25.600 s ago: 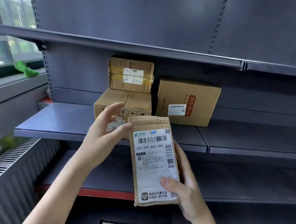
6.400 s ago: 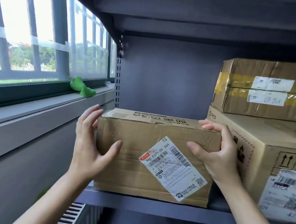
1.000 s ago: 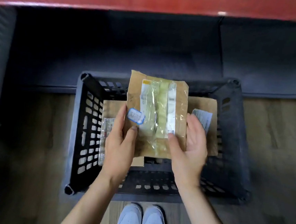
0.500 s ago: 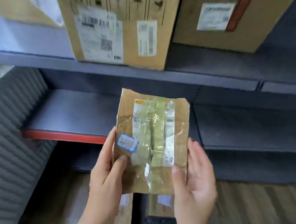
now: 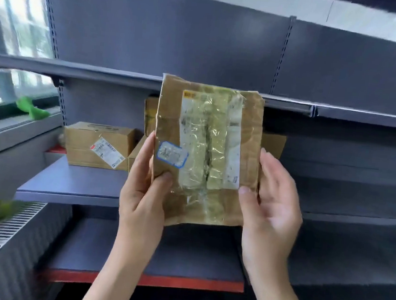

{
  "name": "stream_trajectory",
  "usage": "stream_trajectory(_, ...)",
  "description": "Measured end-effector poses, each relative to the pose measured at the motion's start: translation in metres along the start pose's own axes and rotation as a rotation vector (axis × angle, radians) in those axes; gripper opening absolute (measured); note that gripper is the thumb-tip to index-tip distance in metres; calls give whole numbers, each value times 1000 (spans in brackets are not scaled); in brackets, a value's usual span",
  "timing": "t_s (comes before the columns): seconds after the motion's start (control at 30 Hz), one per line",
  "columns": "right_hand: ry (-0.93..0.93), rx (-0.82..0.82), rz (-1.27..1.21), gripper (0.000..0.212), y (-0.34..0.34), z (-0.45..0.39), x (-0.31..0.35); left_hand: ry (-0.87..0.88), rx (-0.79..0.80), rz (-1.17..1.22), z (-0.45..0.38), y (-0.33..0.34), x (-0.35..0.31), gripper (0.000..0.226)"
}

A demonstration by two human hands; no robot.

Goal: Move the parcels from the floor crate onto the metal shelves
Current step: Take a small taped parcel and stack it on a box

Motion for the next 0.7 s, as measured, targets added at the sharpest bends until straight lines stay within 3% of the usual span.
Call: stream_trajectory(0.7, 47, -67, -22, 57, -5, 31, 0, -51, -34, -43, 28, -7, 10, 66)
Point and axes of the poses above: each hand's wrist, its own z-axis away from the middle knuckle, its own y-axis out of the palm, x = y × z, the point moved 1 cm from there along -z, towards the middle knuckle, and after that the axes turned 8 degrees about x, right-handed, at the moved point
